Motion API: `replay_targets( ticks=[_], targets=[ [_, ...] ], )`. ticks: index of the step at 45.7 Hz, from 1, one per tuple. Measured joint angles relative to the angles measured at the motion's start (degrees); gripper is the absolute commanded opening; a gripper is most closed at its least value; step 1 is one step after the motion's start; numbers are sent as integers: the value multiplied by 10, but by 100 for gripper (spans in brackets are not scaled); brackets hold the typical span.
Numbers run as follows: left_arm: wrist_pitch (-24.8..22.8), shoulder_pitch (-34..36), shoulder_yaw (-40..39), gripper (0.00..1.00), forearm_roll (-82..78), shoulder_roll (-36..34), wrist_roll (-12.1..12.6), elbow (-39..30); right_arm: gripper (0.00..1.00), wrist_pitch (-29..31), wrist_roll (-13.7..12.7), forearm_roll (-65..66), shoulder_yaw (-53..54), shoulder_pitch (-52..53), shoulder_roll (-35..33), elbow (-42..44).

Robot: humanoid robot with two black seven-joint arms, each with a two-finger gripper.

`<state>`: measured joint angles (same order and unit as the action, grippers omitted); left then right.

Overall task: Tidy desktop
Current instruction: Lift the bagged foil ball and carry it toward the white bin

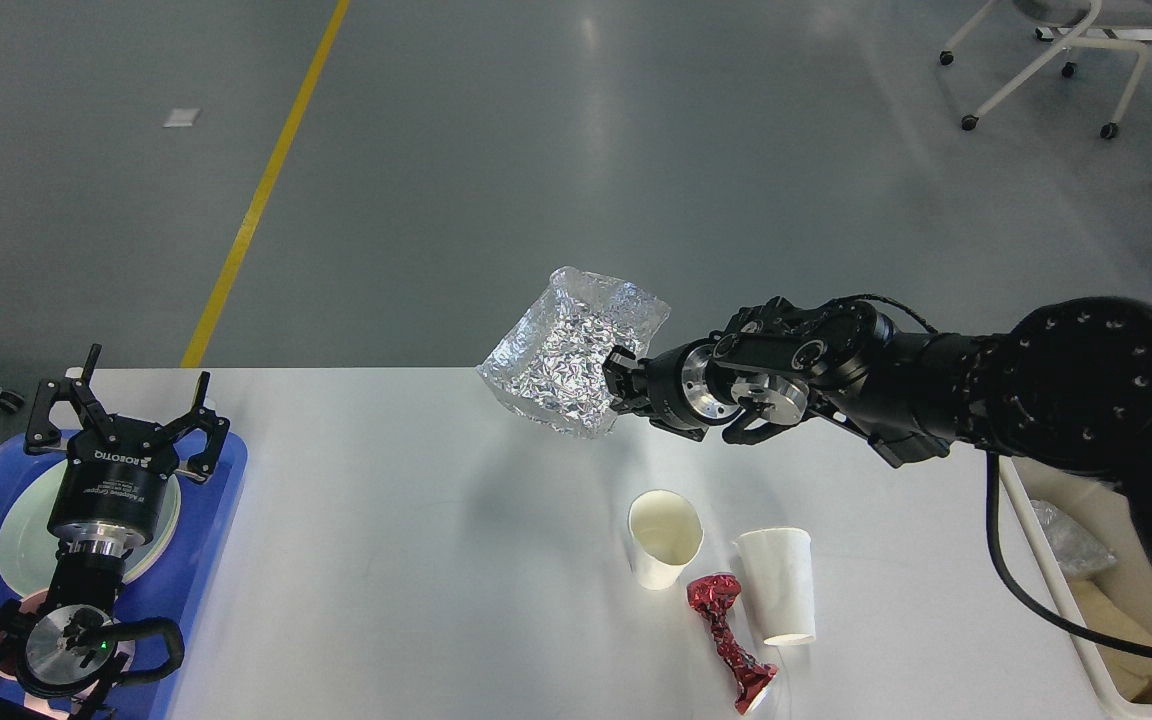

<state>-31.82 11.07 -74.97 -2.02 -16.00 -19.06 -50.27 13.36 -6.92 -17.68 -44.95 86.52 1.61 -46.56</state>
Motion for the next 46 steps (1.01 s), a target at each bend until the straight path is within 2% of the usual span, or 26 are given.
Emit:
replay_targets(
  ticks=[12,26,38,46],
  targets=[
    [0,0,0,96,0,0,0,0,0,65,2,1,-80,182,-92,-176],
    [0,0,0,96,0,0,0,0,0,194,2,67,-164,385,-169,-320],
    [0,0,0,96,0,0,0,0,0,210,0,163,-204,500,-225,-468],
    [0,0,0,96,0,0,0,0,0,201,-1,174,-221,513,-239,-498]
  ],
)
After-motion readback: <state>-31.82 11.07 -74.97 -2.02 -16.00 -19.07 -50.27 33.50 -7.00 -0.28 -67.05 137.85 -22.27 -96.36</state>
